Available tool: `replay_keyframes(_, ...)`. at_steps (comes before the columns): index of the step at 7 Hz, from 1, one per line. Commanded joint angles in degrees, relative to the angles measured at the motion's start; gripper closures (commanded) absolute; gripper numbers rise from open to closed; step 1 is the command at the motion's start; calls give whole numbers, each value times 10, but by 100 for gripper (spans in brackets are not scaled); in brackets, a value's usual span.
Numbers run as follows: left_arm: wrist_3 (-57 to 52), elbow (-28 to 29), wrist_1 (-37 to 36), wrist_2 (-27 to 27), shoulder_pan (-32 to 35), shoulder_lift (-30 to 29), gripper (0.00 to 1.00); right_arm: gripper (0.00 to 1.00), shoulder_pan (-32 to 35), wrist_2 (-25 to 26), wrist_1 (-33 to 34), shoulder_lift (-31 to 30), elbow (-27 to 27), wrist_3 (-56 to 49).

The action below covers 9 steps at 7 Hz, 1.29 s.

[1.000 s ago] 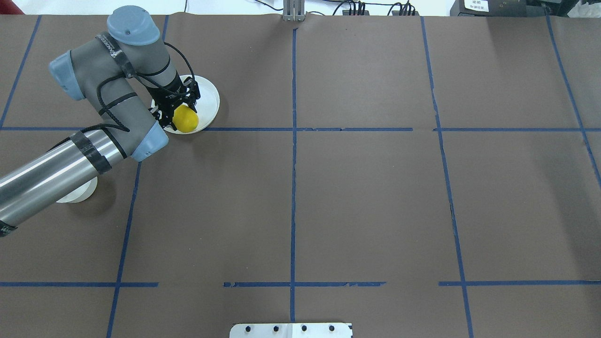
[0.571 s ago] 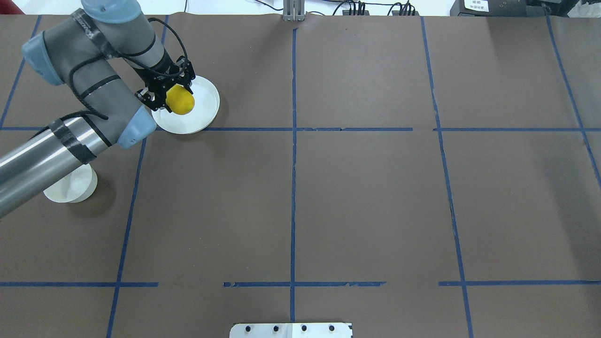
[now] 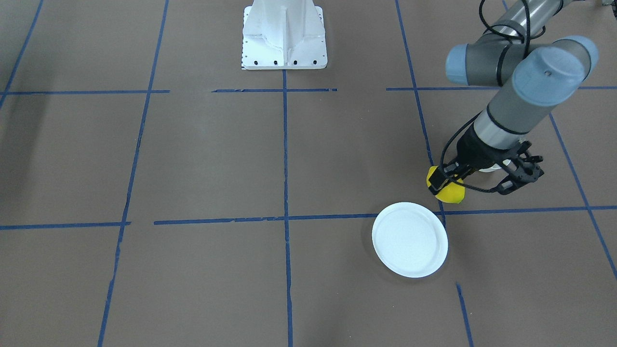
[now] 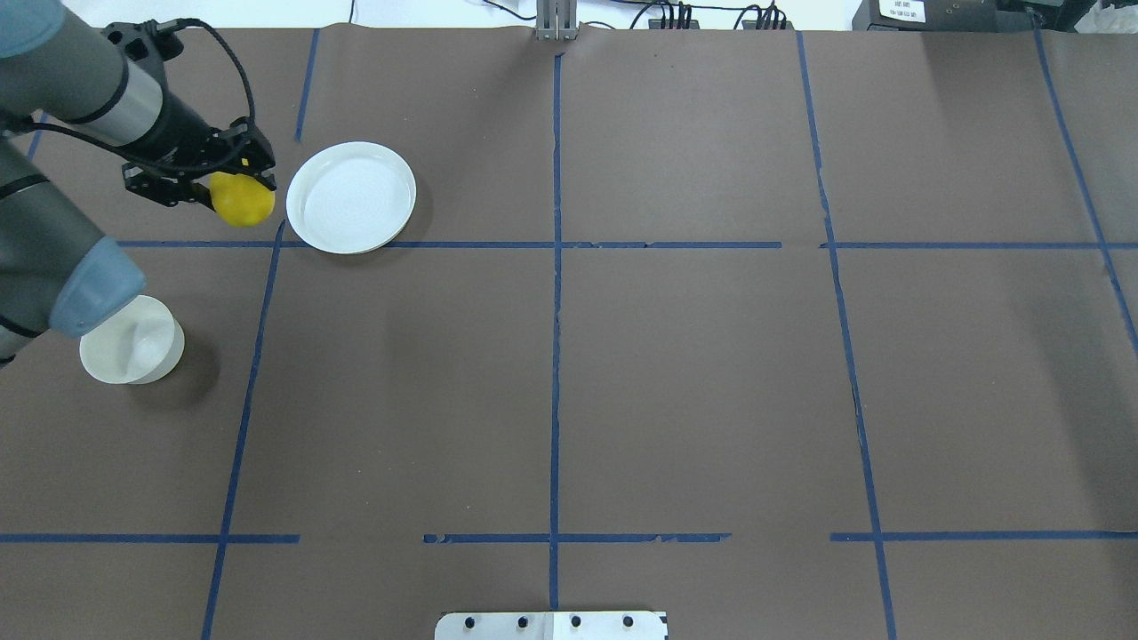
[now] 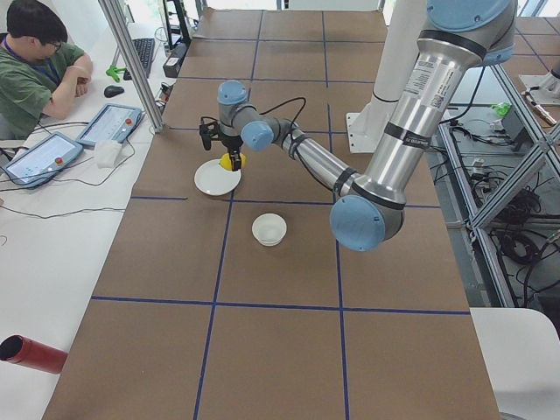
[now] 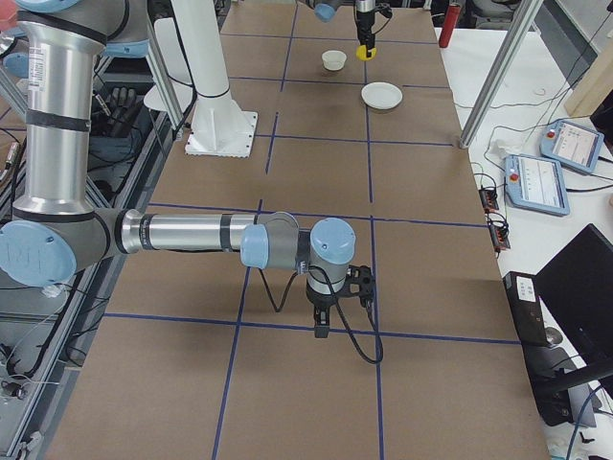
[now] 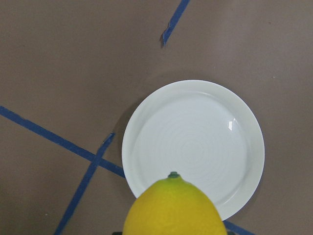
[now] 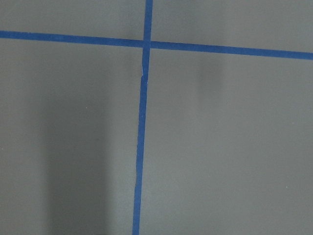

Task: Move lemon from plate to bowl
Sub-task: 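Lift the lemon with the left gripper and carry it over the white bowl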

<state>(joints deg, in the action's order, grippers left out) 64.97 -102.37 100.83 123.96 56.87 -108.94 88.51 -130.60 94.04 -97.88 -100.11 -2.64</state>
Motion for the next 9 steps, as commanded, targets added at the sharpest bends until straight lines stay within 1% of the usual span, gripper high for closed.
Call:
replay_keyframes(1,-155,-78,6,-4,11,125,100,0,0,0,0,0,0,0)
replay_keyframes(2,-187,-93,10,-7,11,174,100,0,0,0,0,0,0,0)
replay_keyframes(3,-181,-93,26,-49,7,198,100,0,0,0,0,0,0,0)
replay_keyframes(4,-180,-87,53,-59,5,222,100,0,0,0,0,0,0,0)
replay_keyframes(5,-152,-71,98,-71,2,239,100,0,0,0,0,0,0,0)
replay_keyframes(6,-123,-28,163,-85,-12,239,100,0,0,0,0,0,0,0)
replay_keyframes(7,-101,2,214,-86,-27,239,100,0,0,0,0,0,0,0)
replay_keyframes(9,-94,3,225,-78,-45,239,100,0,0,0,0,1,0,0)
